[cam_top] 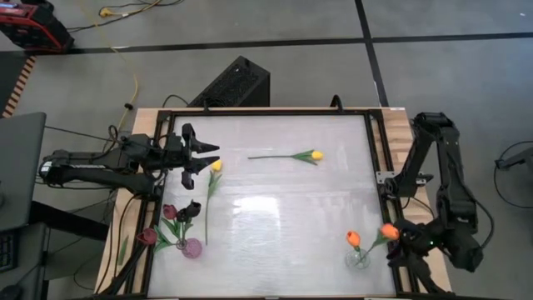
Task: Sort flowers into vase by color
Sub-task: Put the orange flower into the transparent flower vase
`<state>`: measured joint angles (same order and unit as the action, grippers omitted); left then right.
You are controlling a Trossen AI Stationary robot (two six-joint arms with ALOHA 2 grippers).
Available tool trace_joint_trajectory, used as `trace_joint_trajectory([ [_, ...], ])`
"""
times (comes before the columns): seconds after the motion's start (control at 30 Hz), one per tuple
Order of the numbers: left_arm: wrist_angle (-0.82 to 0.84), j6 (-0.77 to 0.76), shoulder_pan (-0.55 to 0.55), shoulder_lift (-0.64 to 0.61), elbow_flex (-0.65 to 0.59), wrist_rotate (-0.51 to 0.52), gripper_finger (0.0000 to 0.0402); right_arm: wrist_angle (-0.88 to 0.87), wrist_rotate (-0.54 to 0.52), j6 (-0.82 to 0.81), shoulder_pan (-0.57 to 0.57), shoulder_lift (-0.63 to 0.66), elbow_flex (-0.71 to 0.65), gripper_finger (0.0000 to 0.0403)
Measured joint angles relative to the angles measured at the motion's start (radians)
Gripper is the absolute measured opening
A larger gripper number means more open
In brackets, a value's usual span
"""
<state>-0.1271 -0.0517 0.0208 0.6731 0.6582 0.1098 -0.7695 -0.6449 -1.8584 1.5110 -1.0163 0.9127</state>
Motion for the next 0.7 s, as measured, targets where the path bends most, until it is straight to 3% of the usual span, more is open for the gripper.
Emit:
trace_joint_trajectory([
  [0.33,0.005,-0.022,0.000,0.000,0.000,-0.051,0.0129,-0.136,-0.009,0.057,-0.019,0.151,0.000,0.0124],
  [0.5,0.005,-0.014,0.000,0.000,0.001,-0.052,0.0129,-0.231,-0.020,0.066,-0.095,0.207,0.000,0.0108],
  [0.6,0.019,0.002,0.000,0.000,0.001,-0.052,0.0129,-0.243,-0.029,0.161,-0.160,0.235,0.000,0.0106],
  [0.7,0.018,0.008,0.000,0.000,0.001,-0.043,0.0129,-0.239,0.031,0.230,-0.223,0.269,0.017,0.0106],
])
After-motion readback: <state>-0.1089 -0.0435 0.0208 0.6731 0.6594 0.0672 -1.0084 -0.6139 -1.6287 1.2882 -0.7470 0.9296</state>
